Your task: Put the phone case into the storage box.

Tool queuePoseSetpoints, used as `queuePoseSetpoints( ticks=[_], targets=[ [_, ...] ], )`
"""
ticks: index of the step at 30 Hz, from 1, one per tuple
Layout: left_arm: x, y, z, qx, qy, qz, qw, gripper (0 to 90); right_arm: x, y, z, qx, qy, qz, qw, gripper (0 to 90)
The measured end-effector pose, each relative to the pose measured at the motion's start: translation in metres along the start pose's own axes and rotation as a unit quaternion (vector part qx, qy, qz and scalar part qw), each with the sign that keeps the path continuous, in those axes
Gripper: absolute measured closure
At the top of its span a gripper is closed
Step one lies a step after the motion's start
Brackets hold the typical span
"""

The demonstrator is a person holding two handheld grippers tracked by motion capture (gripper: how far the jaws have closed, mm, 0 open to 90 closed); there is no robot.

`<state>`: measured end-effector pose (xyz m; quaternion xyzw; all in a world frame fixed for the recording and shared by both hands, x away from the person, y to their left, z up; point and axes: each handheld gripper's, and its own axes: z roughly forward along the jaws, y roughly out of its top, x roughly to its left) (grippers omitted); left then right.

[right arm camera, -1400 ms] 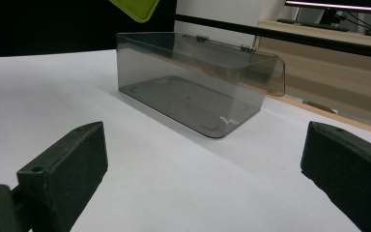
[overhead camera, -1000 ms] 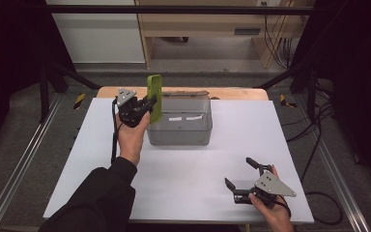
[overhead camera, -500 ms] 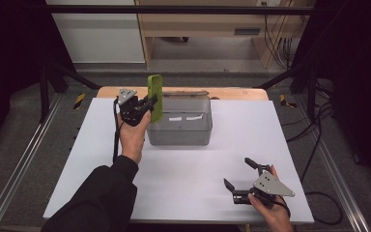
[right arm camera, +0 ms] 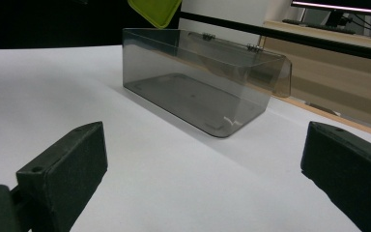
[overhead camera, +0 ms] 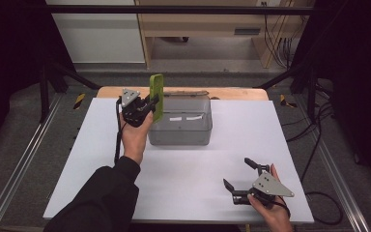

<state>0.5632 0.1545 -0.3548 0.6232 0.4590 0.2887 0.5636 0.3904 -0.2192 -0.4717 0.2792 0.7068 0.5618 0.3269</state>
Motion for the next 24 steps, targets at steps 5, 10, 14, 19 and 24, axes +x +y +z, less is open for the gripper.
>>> queuePoseSetpoints(
  ticks=[5,10,14,19,24],
  targets=[
    [0.0008,-0.0016,0.0002,0.000,0.006,0.011,0.9999,77.1,0.0002,0.0000,0.0002,-0.002,0.001,0.000,1.0000,2.9],
    [0.0007,-0.0030,-0.0013,-0.002,0.013,0.014,0.9998,77.1,0.0007,-0.0001,0.0009,-0.001,0.002,-0.001,1.0000,2.9],
    [0.0000,-0.0044,-0.0019,0.004,0.018,0.022,0.9996,77.1,0.0006,-0.0003,0.0017,0.000,0.001,0.002,1.0000,2.9],
    [0.0018,-0.0044,-0.0021,0.013,0.028,0.023,0.9993,77.1,0.0008,-0.0003,0.0022,0.001,0.002,0.001,1.0000,2.9],
    [0.0043,-0.0055,-0.0022,0.014,0.034,0.023,0.9991,77.1,0.0007,-0.0003,0.0020,0.000,0.002,0.001,1.0000,2.9]
  ],
)
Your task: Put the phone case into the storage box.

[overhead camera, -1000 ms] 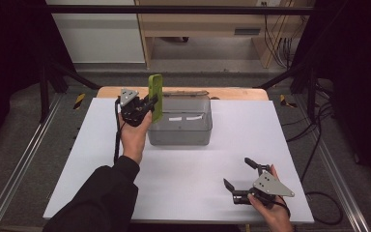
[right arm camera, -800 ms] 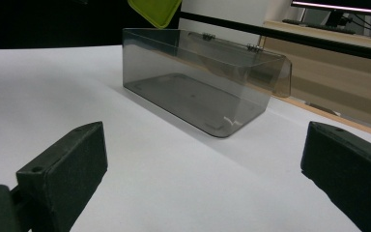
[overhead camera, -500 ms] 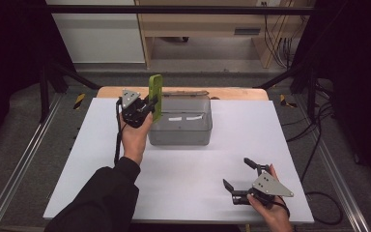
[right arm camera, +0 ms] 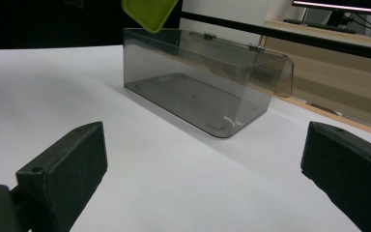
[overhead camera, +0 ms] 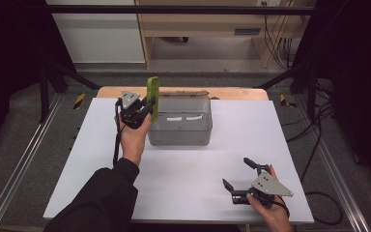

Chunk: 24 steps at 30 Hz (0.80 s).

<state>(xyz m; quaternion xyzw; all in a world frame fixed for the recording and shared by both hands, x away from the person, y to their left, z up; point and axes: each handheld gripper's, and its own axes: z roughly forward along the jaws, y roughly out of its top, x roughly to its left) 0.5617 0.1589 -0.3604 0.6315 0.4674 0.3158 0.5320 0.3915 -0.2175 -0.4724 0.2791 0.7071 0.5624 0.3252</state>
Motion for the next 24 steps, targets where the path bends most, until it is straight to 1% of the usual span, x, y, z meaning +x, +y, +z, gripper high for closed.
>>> queuePoseSetpoints(
  ticks=[5,7,10,12,18,21,24],
  targets=[
    [0.000,-0.001,0.002,0.008,0.009,0.005,0.9999,77.1,0.000,0.000,0.001,0.000,0.000,-0.003,1.0000,2.9],
    [0.000,-0.002,0.004,0.012,0.014,0.012,0.9998,77.1,0.001,0.000,0.001,0.001,0.001,-0.002,1.0000,2.9],
    [0.001,-0.005,0.007,0.018,0.022,0.016,0.9995,77.1,0.001,0.000,0.001,0.003,0.002,-0.001,1.0000,2.9],
    [0.003,-0.006,0.009,0.021,0.026,0.013,0.9994,77.1,0.001,0.000,0.001,0.003,0.002,-0.001,1.0000,2.9],
    [0.008,-0.011,0.013,0.031,0.034,0.014,0.9988,77.1,0.001,0.000,0.000,0.004,0.003,-0.002,1.0000,2.9],
    [0.010,-0.013,0.015,0.035,0.030,0.004,0.9989,77.1,0.001,0.000,0.001,0.004,0.003,-0.001,1.0000,2.9],
    [0.010,-0.015,0.018,0.041,0.029,0.003,0.9987,77.1,0.001,0.000,0.001,0.006,0.003,-0.002,1.0000,2.9]
  ],
)
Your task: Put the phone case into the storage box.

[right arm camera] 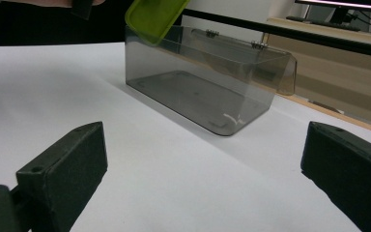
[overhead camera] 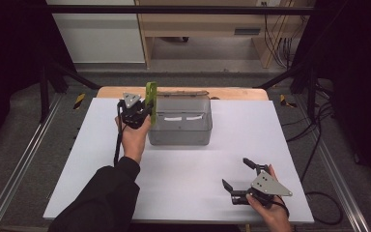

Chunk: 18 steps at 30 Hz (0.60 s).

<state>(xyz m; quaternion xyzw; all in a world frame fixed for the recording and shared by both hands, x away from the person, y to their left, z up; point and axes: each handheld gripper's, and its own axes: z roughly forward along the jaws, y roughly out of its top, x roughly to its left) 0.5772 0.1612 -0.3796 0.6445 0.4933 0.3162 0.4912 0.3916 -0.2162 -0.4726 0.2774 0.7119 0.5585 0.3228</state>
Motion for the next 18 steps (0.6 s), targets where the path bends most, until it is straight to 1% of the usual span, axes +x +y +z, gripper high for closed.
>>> queuePoseSetpoints(
  ticks=[7,16,18],
  targets=[
    [-0.003,-0.005,0.007,0.022,-0.002,0.010,0.9997,77.0,0.000,0.000,0.000,0.001,0.000,0.001,1.0000,2.9],
    [-0.003,-0.012,0.012,0.042,-0.003,0.011,0.9990,77.0,0.000,-0.001,0.001,0.005,0.002,-0.002,1.0000,2.9],
    [-0.003,-0.014,0.013,0.047,-0.004,0.011,0.9988,77.0,-0.001,-0.001,0.001,0.004,0.000,0.001,1.0000,2.8]
  ],
)
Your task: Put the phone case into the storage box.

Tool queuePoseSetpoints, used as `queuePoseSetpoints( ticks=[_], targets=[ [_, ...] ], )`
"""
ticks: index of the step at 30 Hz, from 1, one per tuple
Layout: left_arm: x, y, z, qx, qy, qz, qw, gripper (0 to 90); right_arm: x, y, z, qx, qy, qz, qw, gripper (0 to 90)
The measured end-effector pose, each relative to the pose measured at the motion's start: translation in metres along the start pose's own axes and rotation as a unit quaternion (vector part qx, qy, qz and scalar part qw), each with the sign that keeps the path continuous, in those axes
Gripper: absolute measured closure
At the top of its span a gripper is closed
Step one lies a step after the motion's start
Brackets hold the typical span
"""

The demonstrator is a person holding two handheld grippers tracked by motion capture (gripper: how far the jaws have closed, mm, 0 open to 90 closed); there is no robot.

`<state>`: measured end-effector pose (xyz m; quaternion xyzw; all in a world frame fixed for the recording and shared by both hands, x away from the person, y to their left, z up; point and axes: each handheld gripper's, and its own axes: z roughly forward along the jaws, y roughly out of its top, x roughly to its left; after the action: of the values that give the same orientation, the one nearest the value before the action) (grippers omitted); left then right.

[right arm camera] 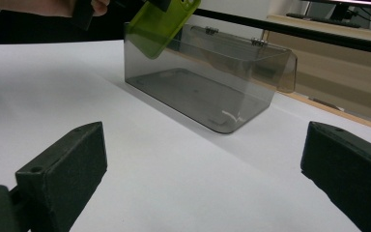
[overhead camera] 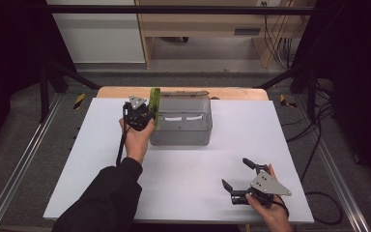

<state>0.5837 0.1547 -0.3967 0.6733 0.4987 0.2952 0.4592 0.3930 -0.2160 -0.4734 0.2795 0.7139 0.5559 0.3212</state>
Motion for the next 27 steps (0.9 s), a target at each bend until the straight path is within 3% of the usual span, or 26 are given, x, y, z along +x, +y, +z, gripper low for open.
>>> queuePoseSetpoints(
  ticks=[5,11,27],
  targets=[
    [0.0002,-0.0017,0.0020,0.009,-0.004,-0.005,0.9999,77.0,0.0001,0.0000,-0.0001,0.001,0.001,0.002,1.0000,2.9],
    [0.0025,-0.0041,0.0033,0.019,-0.013,-0.031,0.9993,77.1,0.0003,0.0000,0.0004,0.003,0.001,0.003,1.0000,2.8],
    [0.0009,-0.0083,0.0076,0.040,-0.012,-0.038,0.9984,77.0,0.0007,-0.0005,0.0007,0.009,0.001,0.000,1.0000,2.8]
  ],
)
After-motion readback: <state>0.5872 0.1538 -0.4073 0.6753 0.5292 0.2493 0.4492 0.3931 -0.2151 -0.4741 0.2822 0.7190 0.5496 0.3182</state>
